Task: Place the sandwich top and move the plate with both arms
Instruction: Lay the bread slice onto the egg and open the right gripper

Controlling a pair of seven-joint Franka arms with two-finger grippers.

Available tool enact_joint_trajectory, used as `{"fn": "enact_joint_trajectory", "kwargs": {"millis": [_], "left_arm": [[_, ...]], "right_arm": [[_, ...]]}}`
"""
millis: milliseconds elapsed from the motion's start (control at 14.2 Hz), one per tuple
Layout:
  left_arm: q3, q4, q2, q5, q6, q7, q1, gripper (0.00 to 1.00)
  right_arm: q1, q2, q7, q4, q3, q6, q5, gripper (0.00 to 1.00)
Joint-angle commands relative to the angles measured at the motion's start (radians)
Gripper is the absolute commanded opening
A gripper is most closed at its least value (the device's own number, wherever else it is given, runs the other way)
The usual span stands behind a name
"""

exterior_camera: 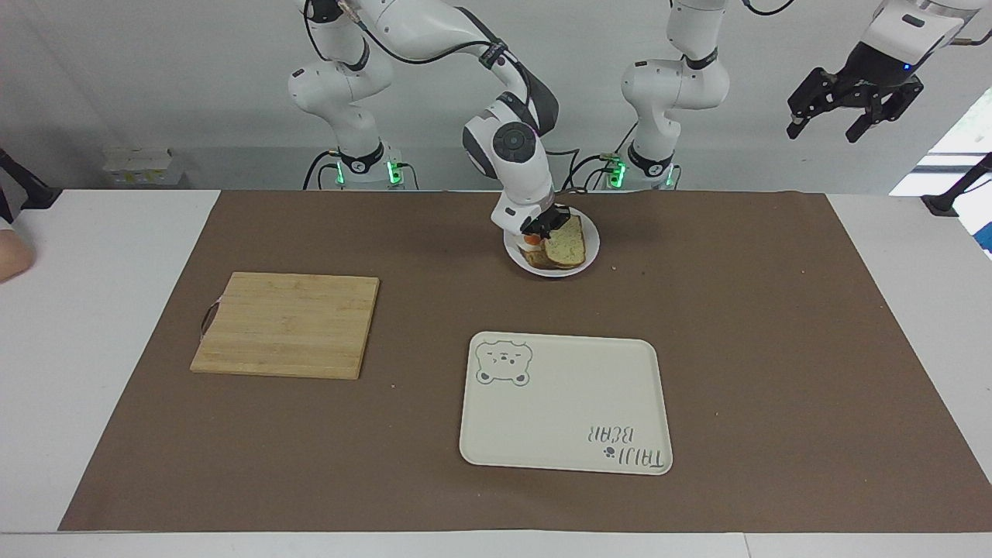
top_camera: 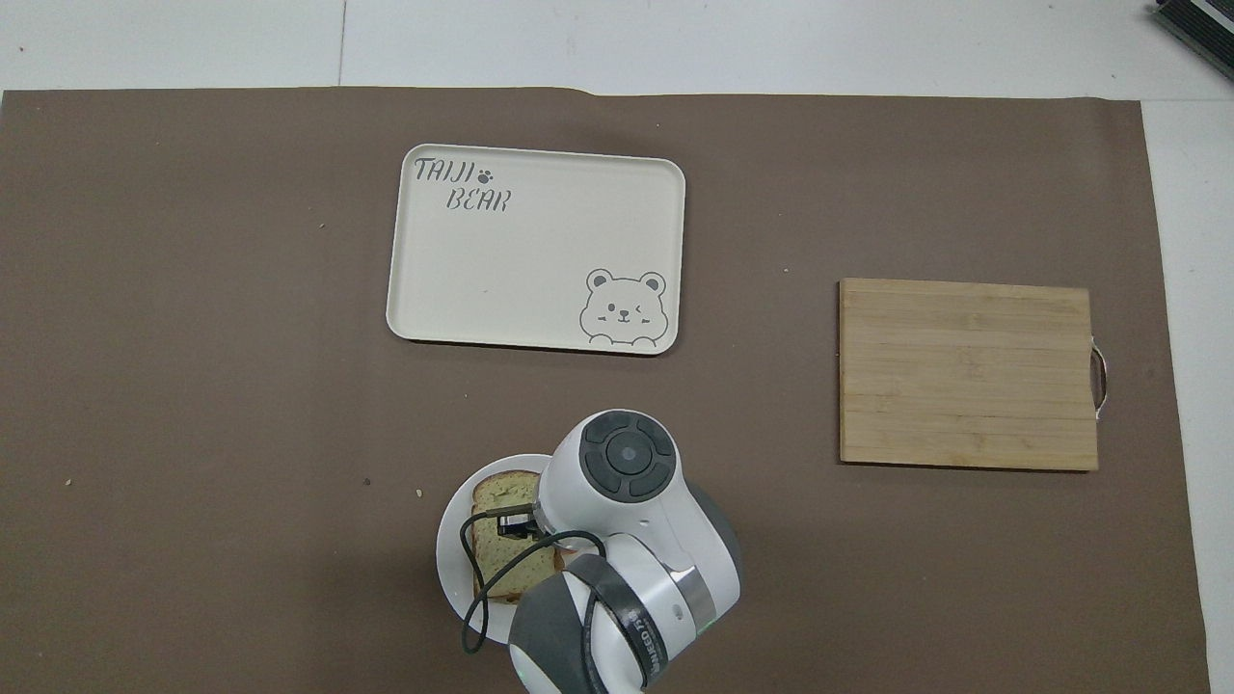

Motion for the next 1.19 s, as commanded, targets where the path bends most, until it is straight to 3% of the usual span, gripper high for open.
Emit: {"fn": "enact_joint_trajectory", "kwargs": {"millis": [0,351,632,1123], "left_arm": [[-0.002,-0.021,-0.023,-0.013,-0.006,-0.007,0.004,1.00],[-0.002,-0.021,-0.023,-0.013,-0.005,-0.007,0.004,1.00],[-0.002,-0.021,-0.023,-0.013,-0.005,-0.007,0.004,1.00],[-0.002,-0.021,-0.023,-0.013,-0.006,-0.007,0.002,1.00]], "right_arm": [[-0.036,-0.023,-0.003,0.019,-0.016,0.006,-0.002,1.00],[-0.208,-0.104,-0.008,0.061,-0.017,-0.020,-0.142,1.00],[-0.303,-0.181,-0.006,0.064,-0.017,-0.120,-0.332,1.00],[-0.464,-0.229,-0.014,0.182,-0.017,-0.282,-0.337,1.00]]}}
